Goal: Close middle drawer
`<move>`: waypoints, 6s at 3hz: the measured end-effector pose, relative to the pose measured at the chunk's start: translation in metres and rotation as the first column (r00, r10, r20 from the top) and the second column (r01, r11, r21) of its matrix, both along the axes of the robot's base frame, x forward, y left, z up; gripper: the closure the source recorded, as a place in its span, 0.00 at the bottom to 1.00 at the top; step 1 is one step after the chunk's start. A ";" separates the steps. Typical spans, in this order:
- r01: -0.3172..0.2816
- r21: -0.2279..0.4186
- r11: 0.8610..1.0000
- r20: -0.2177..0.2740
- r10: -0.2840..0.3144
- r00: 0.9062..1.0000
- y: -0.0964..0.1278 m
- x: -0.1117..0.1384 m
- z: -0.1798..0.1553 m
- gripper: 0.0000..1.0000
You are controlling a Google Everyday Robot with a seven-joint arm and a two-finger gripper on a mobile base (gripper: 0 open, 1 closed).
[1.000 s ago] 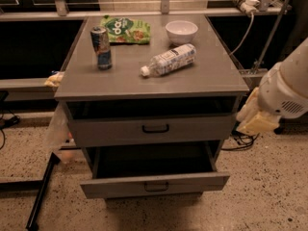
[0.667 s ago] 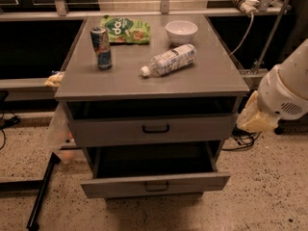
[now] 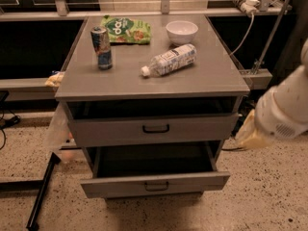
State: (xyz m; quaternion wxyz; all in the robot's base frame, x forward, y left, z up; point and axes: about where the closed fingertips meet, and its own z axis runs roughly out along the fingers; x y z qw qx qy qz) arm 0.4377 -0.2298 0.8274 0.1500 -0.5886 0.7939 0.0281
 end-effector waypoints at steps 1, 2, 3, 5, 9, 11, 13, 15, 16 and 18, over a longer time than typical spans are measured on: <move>0.026 0.046 0.999 -0.054 -0.023 0.998 -0.010 -0.021 -0.087 1.00; 0.057 0.196 0.979 -0.115 -0.035 0.993 0.000 -0.033 -0.193 1.00; 0.080 0.233 0.969 -0.126 -0.051 0.991 0.003 -0.024 -0.230 1.00; 0.011 0.206 0.978 -0.067 0.003 0.998 0.008 -0.019 -0.249 1.00; -0.123 0.323 0.939 0.216 0.054 0.975 0.046 0.090 -0.422 1.00; -0.134 0.316 0.939 0.234 0.060 0.970 0.048 0.091 -0.425 1.00; -0.188 0.231 0.954 0.431 0.073 0.899 0.043 0.117 -0.430 1.00; -0.205 0.198 0.959 0.572 0.057 0.818 0.039 0.151 -0.430 1.00; -0.202 0.193 0.960 0.614 0.042 0.788 0.036 0.188 -0.431 1.00; -0.219 0.218 0.951 0.570 0.058 0.820 0.035 0.177 -0.426 1.00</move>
Offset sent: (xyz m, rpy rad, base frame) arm -0.0182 0.0122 -0.3626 0.4723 0.1888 -0.1015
